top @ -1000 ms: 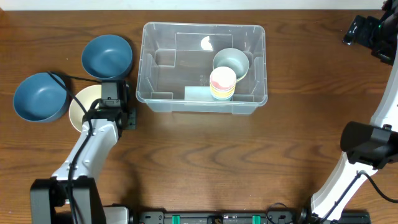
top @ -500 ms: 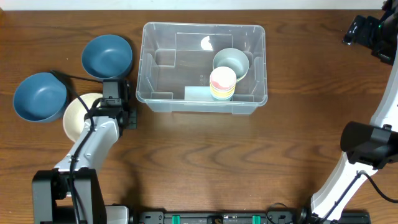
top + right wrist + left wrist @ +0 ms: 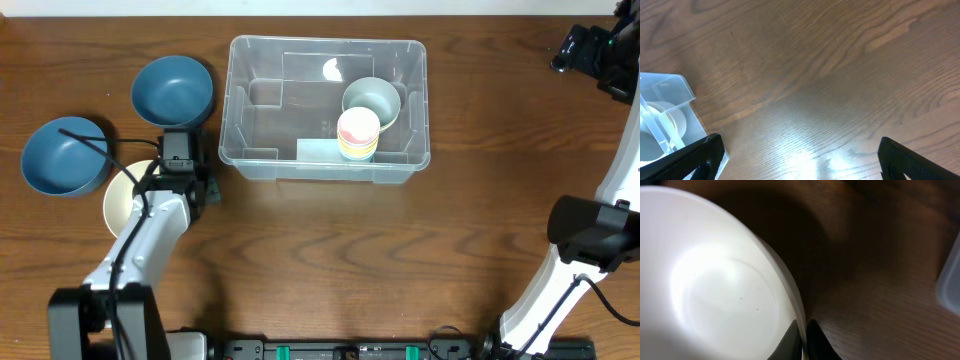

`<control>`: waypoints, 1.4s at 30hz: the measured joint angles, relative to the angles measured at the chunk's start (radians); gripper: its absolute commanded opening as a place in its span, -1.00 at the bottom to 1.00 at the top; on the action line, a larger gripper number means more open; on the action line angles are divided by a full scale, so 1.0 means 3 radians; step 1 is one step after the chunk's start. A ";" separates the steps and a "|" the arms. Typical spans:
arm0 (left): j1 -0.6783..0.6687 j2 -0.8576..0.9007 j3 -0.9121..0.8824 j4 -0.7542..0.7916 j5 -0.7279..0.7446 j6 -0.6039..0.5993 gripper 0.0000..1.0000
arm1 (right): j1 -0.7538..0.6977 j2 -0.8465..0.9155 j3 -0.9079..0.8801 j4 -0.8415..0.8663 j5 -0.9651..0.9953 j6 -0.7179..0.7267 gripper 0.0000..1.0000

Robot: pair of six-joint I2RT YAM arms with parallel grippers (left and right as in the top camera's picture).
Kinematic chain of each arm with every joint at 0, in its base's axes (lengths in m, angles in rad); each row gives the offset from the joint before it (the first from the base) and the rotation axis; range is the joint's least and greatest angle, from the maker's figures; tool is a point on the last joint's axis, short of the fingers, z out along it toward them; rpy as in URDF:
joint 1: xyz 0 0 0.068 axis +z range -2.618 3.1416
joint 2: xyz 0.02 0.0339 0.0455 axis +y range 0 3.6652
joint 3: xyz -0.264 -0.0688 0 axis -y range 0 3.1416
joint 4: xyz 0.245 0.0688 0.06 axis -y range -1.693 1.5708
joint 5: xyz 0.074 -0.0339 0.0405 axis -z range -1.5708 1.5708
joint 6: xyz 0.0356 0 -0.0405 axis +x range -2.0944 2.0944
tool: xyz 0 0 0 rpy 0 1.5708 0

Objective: Pack container
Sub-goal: 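Lift the cream bowl with the left gripper toward the container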

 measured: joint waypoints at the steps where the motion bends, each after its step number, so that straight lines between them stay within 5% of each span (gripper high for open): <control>1: 0.0000 -0.0045 0.0000 -0.0020 0.0003 -0.0029 -0.88 | 0.0000 0.0000 0.0000 -0.0001 0.0000 0.0000 0.99; 14: 0.0000 -0.1040 0.0000 -0.0404 0.0120 -0.0167 -0.88 | 0.0000 0.0000 0.0000 0.0000 0.0000 0.0000 0.99; 24: 0.0000 -0.1633 0.0011 -0.0169 0.1246 0.0211 -0.88 | 0.0000 0.0000 0.0000 -0.0001 0.0000 0.0000 0.97; 33: -0.0072 -0.1670 0.0623 -0.0177 0.1907 0.0367 -0.88 | 0.0000 0.0000 0.0000 -0.0001 0.0000 0.0000 0.99; 42: -0.0515 -0.1419 0.1184 -0.0179 0.1812 0.0577 -0.89 | 0.0000 0.0000 0.0000 0.0000 0.0000 0.0000 0.99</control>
